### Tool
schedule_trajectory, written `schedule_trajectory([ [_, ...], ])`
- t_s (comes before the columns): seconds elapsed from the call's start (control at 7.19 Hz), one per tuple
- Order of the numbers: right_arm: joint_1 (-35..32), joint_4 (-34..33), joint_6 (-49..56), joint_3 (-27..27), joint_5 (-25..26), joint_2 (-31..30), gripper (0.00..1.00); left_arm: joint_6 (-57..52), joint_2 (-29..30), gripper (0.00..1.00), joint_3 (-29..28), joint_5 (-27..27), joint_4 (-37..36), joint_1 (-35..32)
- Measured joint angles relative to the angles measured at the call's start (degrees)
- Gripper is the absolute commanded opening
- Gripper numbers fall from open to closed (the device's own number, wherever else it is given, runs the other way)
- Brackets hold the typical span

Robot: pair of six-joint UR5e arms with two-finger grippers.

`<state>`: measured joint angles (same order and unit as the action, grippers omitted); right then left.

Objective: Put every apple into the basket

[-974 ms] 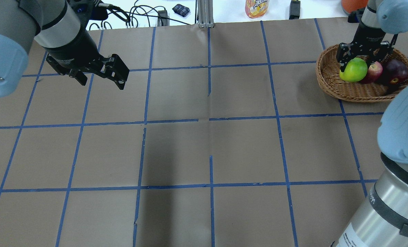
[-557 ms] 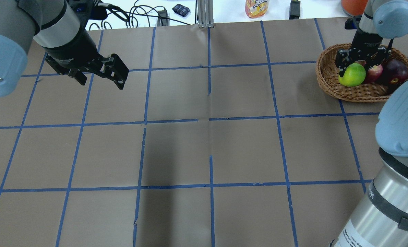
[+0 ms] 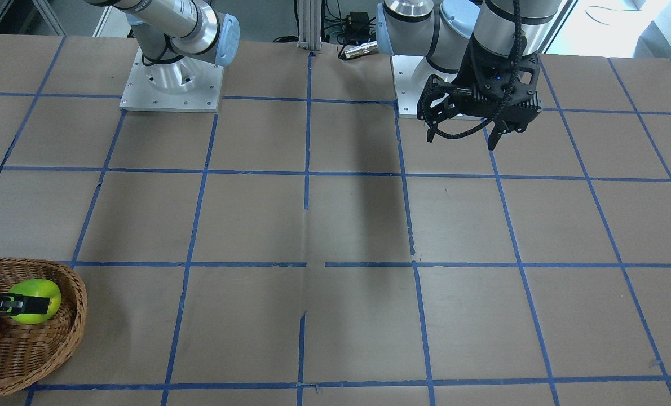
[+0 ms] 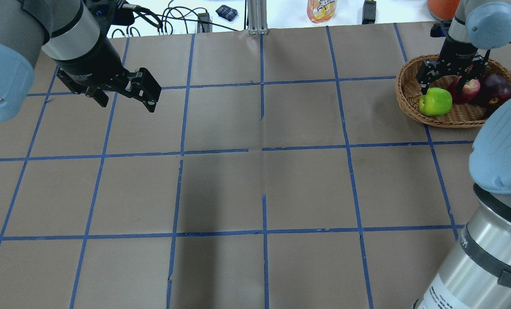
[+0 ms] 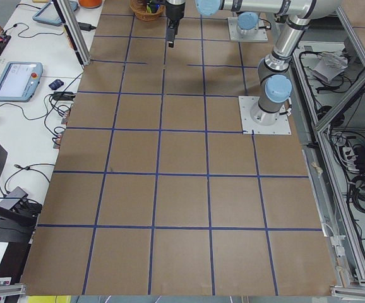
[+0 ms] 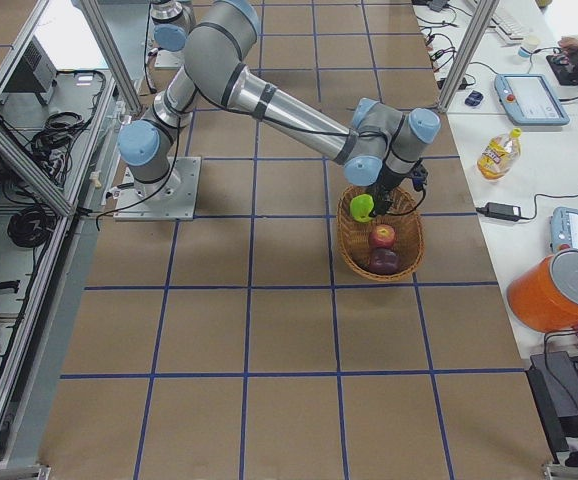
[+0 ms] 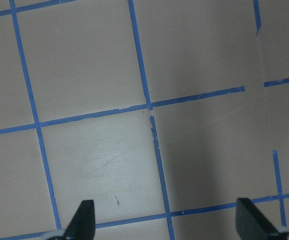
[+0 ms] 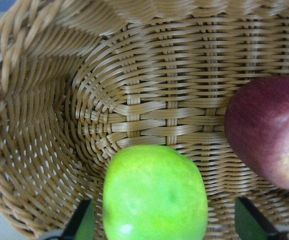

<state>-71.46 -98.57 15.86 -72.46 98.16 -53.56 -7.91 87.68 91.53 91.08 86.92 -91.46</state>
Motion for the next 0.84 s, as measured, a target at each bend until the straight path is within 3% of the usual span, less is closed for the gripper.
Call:
schedule_trajectory([
  [0.42,-5.3,10.3,-3.8,-0.1,-3.1,-10.7,1.00,0.0,0.0,1.00,0.0,-0.1,0.0,0.0],
  [0.84,-17.3,20.4,-17.5,-2.3,-5.6,-21.4,1.00,0.0,-0.1,1.00,0.0,0.0,0.1,0.0],
])
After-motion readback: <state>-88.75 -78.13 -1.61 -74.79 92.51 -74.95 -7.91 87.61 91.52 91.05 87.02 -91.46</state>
